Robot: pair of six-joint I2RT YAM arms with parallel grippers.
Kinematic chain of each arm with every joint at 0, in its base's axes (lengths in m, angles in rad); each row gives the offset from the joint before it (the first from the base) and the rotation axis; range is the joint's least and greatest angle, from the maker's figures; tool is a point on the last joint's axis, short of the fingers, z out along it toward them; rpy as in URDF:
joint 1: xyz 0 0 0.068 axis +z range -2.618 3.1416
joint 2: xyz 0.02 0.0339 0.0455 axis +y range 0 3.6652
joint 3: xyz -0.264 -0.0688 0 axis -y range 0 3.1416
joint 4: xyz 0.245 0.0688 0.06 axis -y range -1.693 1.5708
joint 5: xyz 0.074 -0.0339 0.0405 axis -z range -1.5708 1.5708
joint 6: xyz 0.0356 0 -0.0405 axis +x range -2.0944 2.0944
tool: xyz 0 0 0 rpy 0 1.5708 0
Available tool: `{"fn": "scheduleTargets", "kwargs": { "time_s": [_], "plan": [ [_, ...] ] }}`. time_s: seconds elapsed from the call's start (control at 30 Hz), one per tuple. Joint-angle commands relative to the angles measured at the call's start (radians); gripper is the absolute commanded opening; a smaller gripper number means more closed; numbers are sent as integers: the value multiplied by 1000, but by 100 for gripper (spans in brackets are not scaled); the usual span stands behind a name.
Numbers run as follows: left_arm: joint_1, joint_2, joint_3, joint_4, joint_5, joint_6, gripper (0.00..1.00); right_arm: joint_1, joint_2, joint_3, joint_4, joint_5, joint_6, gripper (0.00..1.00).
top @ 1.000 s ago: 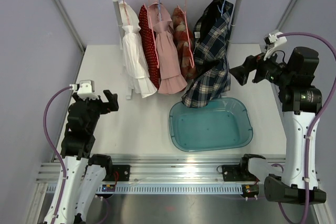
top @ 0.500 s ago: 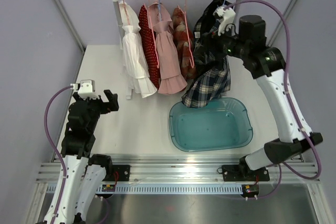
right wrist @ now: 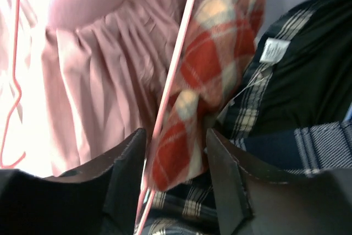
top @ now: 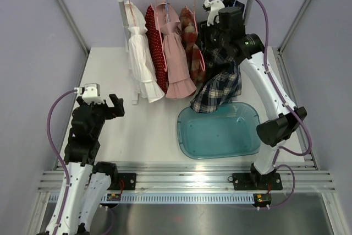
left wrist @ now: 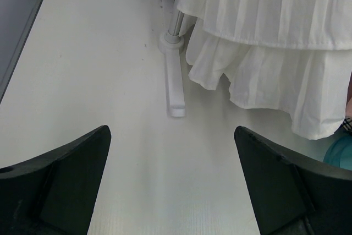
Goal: Remove the skirt from the hanger
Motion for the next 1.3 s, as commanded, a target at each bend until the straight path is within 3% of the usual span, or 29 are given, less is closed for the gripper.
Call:
{"fn": "scheduleTargets", "kwargs": {
  "time_s": [0.0,0.17,0.4,0.5,0.53,0.63,1.07,1.27],
  "plan": [
    [-3,-1,18,47,14,10,99,19,30,85,30,72,6,51],
    [-3,-4,18,50,22,9,99,27,84,154,18,139,-15,42],
    [-3,-12,18,52,23,9,99,44,148,215,6,146,-20,39],
    [-5,-12,18,52,23,7,99,44,168,243,3,162,-31,24],
    [-5,-12,16,50,23,7,99,46,171,252,0,168,-34,14],
    [-5,-10,16,50,25,7,99,46,158,283,10,175,-44,1],
    [-5,-10,16,50,26,9,99,47,7,332,43,118,-15,0],
    [-6,-16,18,52,55,12,99,46,-60,265,44,103,-29,0]
  ]
}}
